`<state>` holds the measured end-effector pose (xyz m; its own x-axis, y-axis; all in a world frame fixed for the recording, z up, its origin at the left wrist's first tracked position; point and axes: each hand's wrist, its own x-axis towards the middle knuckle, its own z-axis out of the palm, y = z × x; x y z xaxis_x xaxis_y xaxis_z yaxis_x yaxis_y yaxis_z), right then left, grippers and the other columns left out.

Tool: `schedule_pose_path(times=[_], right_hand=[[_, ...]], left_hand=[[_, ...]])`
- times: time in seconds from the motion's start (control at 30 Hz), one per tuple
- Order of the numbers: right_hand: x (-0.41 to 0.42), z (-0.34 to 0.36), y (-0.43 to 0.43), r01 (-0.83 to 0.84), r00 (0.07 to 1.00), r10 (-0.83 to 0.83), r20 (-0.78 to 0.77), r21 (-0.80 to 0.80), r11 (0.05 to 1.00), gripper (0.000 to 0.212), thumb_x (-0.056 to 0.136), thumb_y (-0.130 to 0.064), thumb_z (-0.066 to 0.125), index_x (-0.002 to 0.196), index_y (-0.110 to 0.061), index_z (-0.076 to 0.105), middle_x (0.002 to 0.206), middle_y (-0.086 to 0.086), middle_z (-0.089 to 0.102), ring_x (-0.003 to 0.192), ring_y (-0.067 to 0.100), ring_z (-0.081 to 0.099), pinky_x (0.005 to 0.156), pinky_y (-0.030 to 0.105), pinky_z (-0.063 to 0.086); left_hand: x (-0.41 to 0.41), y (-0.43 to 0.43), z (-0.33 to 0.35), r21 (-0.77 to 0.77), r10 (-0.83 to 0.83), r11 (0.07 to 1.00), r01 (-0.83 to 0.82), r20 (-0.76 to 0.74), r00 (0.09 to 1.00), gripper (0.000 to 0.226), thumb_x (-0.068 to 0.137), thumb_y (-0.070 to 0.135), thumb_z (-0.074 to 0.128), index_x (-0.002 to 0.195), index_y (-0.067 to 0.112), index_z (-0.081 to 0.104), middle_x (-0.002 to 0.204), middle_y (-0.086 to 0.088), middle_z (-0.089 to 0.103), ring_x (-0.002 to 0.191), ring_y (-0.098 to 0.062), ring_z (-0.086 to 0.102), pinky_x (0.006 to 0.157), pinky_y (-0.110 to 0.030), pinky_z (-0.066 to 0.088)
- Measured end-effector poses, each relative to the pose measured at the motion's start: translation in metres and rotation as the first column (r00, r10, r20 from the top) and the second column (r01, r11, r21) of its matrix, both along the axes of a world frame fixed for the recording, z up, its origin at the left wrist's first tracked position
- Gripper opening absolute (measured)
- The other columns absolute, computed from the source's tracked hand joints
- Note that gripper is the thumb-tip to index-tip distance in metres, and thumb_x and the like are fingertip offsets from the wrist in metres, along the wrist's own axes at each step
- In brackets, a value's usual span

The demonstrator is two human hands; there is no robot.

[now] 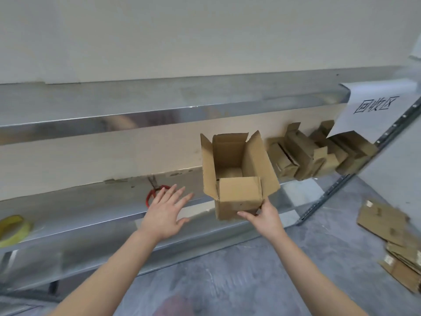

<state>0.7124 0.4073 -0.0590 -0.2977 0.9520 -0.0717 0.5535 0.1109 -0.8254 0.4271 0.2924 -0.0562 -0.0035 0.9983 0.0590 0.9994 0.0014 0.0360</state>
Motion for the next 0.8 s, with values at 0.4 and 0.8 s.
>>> schedule_pose_path(times=[0.4,0.8], right_hand=[[0.085,-0.043,0.152,-0.017,1.000,0.015,-0.017,-0.142,0.990,0.072,0.071,-0.038,0.085,0.128,-0.031,0.042,0.118,-0.016,0.055,0.115,0.006,0.051,0.095,0.022,0.043],[0.103,-0.064,0.198,0.200,0.968,-0.214,-0.130,-0.113,0.973,0.064,0.066,-0.029,0.088,0.116,-0.035,0.048,0.120,-0.010,0.061,0.114,0.009,0.057,0.094,0.025,0.050]], left_hand=[[0.106,0.157,-0.034,-0.137,0.082,0.990,-0.044,0.280,0.957,0.072,0.090,0.065,0.040,0.151,0.037,0.014,0.160,0.005,0.017,0.148,-0.020,0.012,0.119,-0.041,0.011],[0.192,0.237,-0.059,-0.297,0.336,0.941,-0.162,0.760,0.557,0.076,0.082,0.066,0.056,0.143,0.025,0.036,0.140,0.010,0.051,0.128,-0.011,0.048,0.104,-0.029,0.039]])
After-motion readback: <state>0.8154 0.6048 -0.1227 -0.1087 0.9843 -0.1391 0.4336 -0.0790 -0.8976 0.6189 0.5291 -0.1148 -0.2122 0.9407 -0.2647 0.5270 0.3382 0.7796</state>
